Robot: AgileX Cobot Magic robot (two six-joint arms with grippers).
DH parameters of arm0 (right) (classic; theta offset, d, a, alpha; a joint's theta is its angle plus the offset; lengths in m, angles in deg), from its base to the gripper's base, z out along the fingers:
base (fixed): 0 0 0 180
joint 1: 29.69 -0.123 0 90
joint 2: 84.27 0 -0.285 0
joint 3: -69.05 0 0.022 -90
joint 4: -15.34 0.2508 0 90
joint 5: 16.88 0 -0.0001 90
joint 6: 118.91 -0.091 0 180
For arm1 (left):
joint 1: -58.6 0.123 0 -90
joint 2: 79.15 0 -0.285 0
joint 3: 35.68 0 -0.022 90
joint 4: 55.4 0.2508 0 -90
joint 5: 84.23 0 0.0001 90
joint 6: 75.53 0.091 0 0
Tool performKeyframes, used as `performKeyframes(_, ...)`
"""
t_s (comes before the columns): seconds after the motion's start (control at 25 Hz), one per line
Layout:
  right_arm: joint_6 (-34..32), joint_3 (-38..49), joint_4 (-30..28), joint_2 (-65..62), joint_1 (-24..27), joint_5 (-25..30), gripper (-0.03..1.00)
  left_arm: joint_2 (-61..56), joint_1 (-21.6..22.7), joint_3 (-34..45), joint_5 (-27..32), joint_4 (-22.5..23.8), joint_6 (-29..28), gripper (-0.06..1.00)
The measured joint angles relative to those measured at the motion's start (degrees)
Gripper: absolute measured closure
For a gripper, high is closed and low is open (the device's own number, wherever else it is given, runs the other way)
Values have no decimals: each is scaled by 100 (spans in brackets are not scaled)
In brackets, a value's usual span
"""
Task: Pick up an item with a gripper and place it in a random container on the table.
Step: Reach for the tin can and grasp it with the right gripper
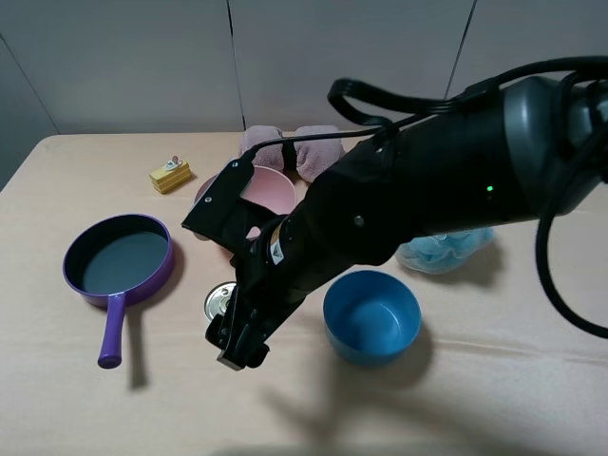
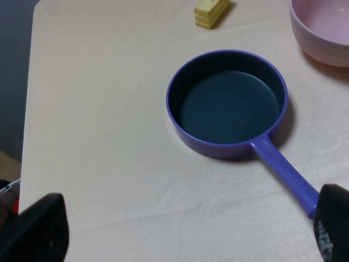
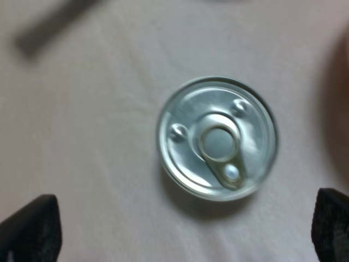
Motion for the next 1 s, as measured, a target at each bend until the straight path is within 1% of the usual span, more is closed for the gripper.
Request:
performKeyframes(0.32,0,-192,0,386,-66,-215,27,0,0,0,0,0,0,4)
performKeyframes(0.72,0,-211,-24,744,-66,-791,27,0,0,0,0,0,0,4)
performKeyframes(1.0,0,-211,-24,852,-66,-1094,27,0,0,0,0,0,0,4)
